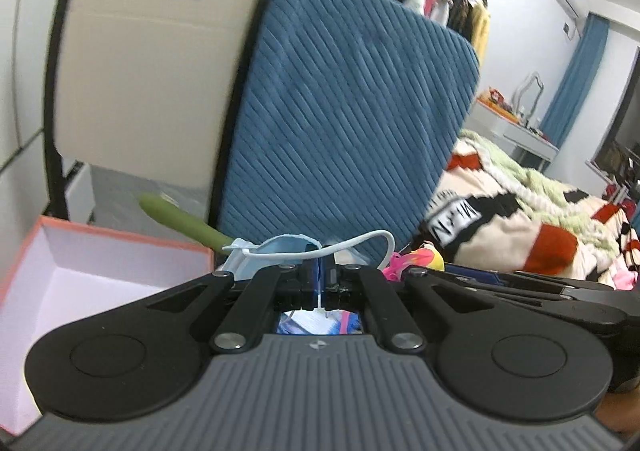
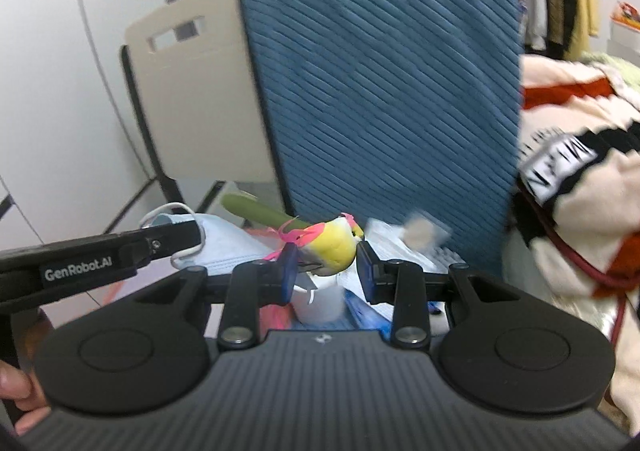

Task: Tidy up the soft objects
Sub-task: 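Carry the mask with the left tool while the right tool carries the bird to the pink box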

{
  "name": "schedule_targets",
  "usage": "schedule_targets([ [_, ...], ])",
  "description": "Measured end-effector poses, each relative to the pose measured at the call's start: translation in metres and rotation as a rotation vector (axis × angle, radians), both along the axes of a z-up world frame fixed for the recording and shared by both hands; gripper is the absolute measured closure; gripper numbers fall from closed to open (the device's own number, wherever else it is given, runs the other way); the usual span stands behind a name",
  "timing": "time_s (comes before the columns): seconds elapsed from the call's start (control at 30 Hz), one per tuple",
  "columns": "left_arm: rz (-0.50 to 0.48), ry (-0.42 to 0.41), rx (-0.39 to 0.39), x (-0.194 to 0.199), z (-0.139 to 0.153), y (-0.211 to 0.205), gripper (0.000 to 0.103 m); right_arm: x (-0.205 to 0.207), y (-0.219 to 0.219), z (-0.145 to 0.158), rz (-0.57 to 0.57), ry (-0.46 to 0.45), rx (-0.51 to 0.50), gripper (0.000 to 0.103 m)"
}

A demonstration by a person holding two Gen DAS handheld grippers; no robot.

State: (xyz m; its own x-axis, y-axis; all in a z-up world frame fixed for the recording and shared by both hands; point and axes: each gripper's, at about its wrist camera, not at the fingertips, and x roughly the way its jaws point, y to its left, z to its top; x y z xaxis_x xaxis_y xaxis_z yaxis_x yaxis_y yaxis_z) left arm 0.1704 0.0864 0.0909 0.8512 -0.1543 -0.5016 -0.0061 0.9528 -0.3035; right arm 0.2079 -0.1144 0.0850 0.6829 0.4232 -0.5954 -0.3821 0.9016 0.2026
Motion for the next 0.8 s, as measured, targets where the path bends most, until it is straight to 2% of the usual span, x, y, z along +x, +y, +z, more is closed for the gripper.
schedule_targets([
  [0.2,0.052,-0.033,0.016,-0.015,0.018,0.052,0.102,0.002,0.049,0.016,0.062,-0.032,0.014,0.068],
  [0.33,0.089,-0.016,0.032,-0.026,0.014,0.093,0.102,-0.002,0.089,0.017,0.111,-0.024,0.025,0.068],
  [0.57,0.149,0.068,0.004,-0.034,-0.022,0.165,0.102,-0.001,0.150,-0.016,0.175,0.046,0.008,0.068],
  [0.8,0.165,0.204,-0.042,-0.029,-0.082,0.217,0.102,0.009,0.191,-0.073,0.202,0.162,-0.048,0.068],
])
